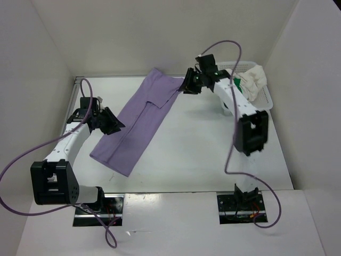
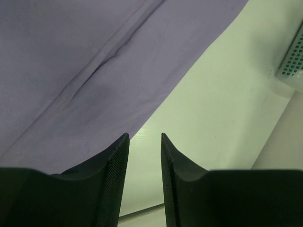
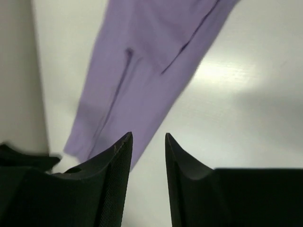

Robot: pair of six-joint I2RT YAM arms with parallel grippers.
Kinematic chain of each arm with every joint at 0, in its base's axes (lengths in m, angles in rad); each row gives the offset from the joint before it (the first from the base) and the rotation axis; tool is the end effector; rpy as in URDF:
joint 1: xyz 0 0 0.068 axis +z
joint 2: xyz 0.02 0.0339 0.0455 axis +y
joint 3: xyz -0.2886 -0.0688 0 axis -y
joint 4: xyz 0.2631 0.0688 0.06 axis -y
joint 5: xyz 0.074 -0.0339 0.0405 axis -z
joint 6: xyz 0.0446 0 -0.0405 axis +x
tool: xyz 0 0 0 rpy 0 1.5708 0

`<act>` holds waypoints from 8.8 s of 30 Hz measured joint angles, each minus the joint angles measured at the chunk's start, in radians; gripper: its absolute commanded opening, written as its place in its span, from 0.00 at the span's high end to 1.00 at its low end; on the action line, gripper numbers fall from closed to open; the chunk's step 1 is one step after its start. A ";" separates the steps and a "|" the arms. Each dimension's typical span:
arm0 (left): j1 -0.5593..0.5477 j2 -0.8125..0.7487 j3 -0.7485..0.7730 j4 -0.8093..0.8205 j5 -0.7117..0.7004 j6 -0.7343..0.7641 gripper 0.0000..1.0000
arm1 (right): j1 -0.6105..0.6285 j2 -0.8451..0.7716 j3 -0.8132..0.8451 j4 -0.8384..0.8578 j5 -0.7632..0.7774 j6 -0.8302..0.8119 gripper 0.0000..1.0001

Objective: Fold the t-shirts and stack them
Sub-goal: Rotate the tshirt 90 degrees, then grab the bottom of the folded rectangular tshirt with both arms, then fold the folded rectangular tshirt in 1/3 of the way, then grab one side of the 2/3 rectangular tshirt with both arms, then fold the long partially folded tshirt into a neat square, then put the neatly folded tshirt into the corner of the board with the left arm

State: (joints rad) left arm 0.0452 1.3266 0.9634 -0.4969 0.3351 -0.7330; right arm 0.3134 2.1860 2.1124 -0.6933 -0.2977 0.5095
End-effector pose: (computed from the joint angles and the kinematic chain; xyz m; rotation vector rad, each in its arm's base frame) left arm 0.2936 -0.0014 0.2681 -0.8003 2.3640 -0.7083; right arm 0.5071 0.1781 0.3087 0.0832 2.4194 0.7428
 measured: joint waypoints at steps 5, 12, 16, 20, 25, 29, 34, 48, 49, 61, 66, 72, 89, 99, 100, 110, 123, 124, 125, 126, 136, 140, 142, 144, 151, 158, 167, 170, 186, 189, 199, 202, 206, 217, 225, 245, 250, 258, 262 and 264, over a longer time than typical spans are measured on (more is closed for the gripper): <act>0.053 0.056 0.052 0.004 -0.003 0.024 0.59 | 0.151 -0.457 -0.576 0.274 -0.047 0.126 0.60; 0.085 0.065 0.068 0.007 -0.023 0.054 0.58 | 0.503 -0.257 -0.818 0.561 -0.146 0.293 0.46; 0.084 0.054 0.036 0.011 -0.026 0.068 0.57 | 0.532 -0.109 -0.828 0.591 -0.183 0.355 0.44; 0.084 0.040 0.018 0.002 -0.034 0.080 0.56 | 0.528 -0.085 -0.816 0.654 -0.178 0.391 0.51; 0.084 0.017 -0.001 -0.001 -0.039 0.081 0.56 | 0.526 -0.004 -0.753 0.679 -0.167 0.420 1.00; 0.064 0.017 -0.005 -0.001 -0.042 0.082 0.56 | 0.506 -0.037 -0.798 0.687 -0.148 0.407 1.00; -0.044 0.034 -0.016 0.015 -0.038 0.076 0.53 | 0.349 -0.262 -1.050 0.595 -0.106 0.333 0.96; -0.193 0.033 -0.212 -0.105 -0.004 0.039 0.43 | 0.284 -0.752 -1.427 0.454 -0.035 0.362 0.45; -0.199 0.021 -0.222 -0.126 -0.015 0.022 0.45 | 0.293 -0.764 -1.445 0.457 -0.035 0.377 0.45; -0.208 0.002 -0.332 -0.162 -0.023 -0.080 0.43 | 0.358 -0.766 -1.579 0.526 -0.105 0.492 0.51; -0.212 0.027 -0.332 -0.135 -0.014 -0.086 0.43 | 0.361 -0.751 -1.584 0.551 -0.113 0.500 0.60; -0.240 0.045 -0.336 -0.118 0.001 -0.087 0.49 | 0.363 -0.732 -1.591 0.582 -0.144 0.504 0.63; -0.330 -0.014 -0.357 -0.153 0.096 -0.081 1.00 | 0.495 -0.801 -1.595 0.514 -0.163 0.523 0.97; -0.237 -0.060 -0.135 -0.299 0.126 -0.051 1.00 | 0.274 -0.978 -1.412 0.235 -0.157 0.396 0.98; -0.214 -0.048 -0.087 -0.275 0.130 -0.053 1.00 | 0.238 -0.947 -1.371 0.227 -0.154 0.370 0.98; -0.148 0.411 0.277 0.018 0.104 -0.113 1.00 | -0.016 -0.466 -0.923 0.238 -0.128 0.145 0.99; -0.144 0.693 0.486 0.108 0.023 -0.129 0.82 | -0.070 -0.062 -0.554 0.231 -0.141 0.062 0.94; -0.144 0.693 0.492 0.113 0.022 -0.135 0.71 | -0.070 -0.049 -0.544 0.231 -0.142 0.060 0.87; -0.144 0.693 0.497 0.125 0.022 -0.138 0.67 | -0.070 -0.041 -0.537 0.231 -0.143 0.058 0.83; -0.143 0.692 0.497 0.142 0.021 -0.142 0.63 | -0.070 -0.039 -0.530 0.229 -0.142 0.055 0.79; -0.147 0.379 0.287 0.237 -0.014 -0.167 0.55 | -0.045 -0.216 -0.550 0.229 -0.098 0.031 0.91; -0.244 0.320 0.180 0.284 -0.003 -0.174 0.58 | 0.045 -0.282 -0.580 0.248 -0.091 0.032 1.00; -0.277 0.342 0.143 0.274 0.010 -0.174 0.58 | 0.091 -0.286 -0.611 0.267 -0.097 0.042 1.00; -0.282 0.353 0.103 0.249 0.000 -0.167 0.57 | 0.131 -0.301 -0.696 0.301 -0.109 0.059 0.90; -0.217 0.271 -0.010 0.208 -0.026 -0.159 0.53 | 0.124 -0.428 -1.040 0.323 -0.098 0.137 0.61; -0.202 0.263 -0.071 0.189 -0.050 -0.156 0.40 | 0.121 -0.516 -1.174 0.370 -0.066 0.178 0.46; -0.190 0.362 -0.073 0.233 -0.014 -0.156 0.52 | 0.120 -0.444 -1.189 0.451 -0.078 0.201 0.52; -0.190 0.375 -0.066 0.240 -0.008 -0.158 0.58 | 0.120 -0.426 -1.182 0.473 -0.081 0.203 0.63; -0.191 0.362 -0.072 0.238 0.002 -0.154 1.00 | 0.127 -0.451 -1.221 0.515 -0.056 0.228 1.00; -0.192 0.277 -0.117 0.198 0.015 -0.136 1.00 | 0.165 -0.538 -1.283 0.506 -0.047 0.251 1.00; -0.196 -0.205 -0.161 -0.175 0.064 -0.109 1.00 | 0.332 -0.946 -1.394 0.268 -0.093 0.352 1.00; -0.198 -0.175 -0.026 -0.208 0.067 -0.109 1.00 | 0.223 -0.936 -1.271 0.212 -0.111 0.322 1.00; -0.198 0.006 0.172 -0.136 0.063 -0.111 1.00 | 0.076 -0.787 -1.030 0.205 -0.109 0.248 1.00; -0.200 0.703 0.681 0.085 -0.036 -0.132 1.00 | -0.104 -0.203 -0.577 0.249 -0.127 0.112 0.99; -0.191 0.908 0.892 0.117 -0.088 -0.174 0.53 | -0.116 0.051 -0.312 0.243 -0.121 0.104 0.59; -0.236 0.652 0.449 0.253 -0.093 -0.072 0.18 | 0.014 -0.301 -0.720 0.315 -0.122 0.122 0.71; -0.194 0.716 0.472 0.275 -0.087 -0.001 0.29 | 0.013 -0.458 -0.816 0.327 -0.132 0.136 0.55; -0.237 0.861 0.575 0.327 -0.011 0.020 0.84 | 0.013 -0.608 -0.908 0.345 -0.145 0.151 0.52; -0.250 0.885 0.608 0.331 -0.004 -0.006 0.99 | 0.013 -0.610 -0.940 0.346 -0.153 0.154 0.52; -0.235 0.884 0.608 0.335 0.003 -0.025 1.00 | 0.013 -0.610 -0.954 0.346 -0.157 0.155 0.52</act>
State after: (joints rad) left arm -0.1894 2.2108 1.5711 -0.1623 0.3386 -0.7578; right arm 0.3267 1.5757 1.1584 -0.3477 -0.4549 0.6643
